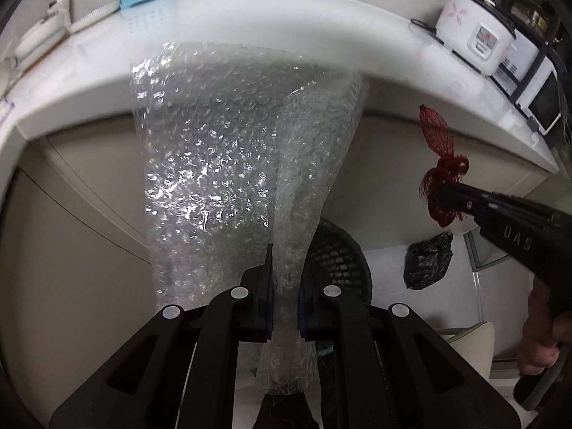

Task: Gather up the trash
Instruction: 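Lift the bubble wrap and red mesh net and carry them down over the trash bin, then open the left tool to drop the bubble wrap while the right tool drops the mesh net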

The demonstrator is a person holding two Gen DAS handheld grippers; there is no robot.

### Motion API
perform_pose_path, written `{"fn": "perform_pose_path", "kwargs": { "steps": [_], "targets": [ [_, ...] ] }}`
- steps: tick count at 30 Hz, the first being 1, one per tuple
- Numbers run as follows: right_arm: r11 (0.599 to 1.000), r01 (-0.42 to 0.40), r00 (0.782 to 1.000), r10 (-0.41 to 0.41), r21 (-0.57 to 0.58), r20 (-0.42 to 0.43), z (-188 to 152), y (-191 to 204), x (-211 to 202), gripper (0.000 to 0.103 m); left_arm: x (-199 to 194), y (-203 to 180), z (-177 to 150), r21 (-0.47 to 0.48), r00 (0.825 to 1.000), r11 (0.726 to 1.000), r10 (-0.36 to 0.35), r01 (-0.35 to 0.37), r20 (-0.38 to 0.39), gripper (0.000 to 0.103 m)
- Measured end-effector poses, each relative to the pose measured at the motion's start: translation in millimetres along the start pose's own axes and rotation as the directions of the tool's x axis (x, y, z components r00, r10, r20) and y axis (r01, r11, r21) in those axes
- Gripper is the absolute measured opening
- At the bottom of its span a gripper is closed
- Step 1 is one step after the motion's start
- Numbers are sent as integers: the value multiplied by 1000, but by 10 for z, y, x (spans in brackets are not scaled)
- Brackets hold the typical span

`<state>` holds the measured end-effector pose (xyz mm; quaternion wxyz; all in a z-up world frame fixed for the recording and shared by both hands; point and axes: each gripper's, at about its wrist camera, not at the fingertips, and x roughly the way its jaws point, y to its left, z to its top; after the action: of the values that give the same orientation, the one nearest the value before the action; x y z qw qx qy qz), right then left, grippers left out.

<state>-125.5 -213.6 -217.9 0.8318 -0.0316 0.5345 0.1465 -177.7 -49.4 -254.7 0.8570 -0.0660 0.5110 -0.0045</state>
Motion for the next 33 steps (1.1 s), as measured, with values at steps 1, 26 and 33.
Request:
{"fn": "perform_pose_path", "kwargs": {
  "steps": [1,26,33],
  "targets": [
    [1000,2,1000,-2,0,-4,-20,-23,55,8,94,-23,-53,13,1000,1000,-1,1,2,9],
    [999,-35,982,35,6,-183,-547,-271,1215,8,1462,-33,-570,29,983,998,-51,56,-174,16],
    [999,-34,981,36,14,-192,-571,-256,1203,9,1374,-32,-550,26,987,999,-36,41,-157,44]
  ]
}}
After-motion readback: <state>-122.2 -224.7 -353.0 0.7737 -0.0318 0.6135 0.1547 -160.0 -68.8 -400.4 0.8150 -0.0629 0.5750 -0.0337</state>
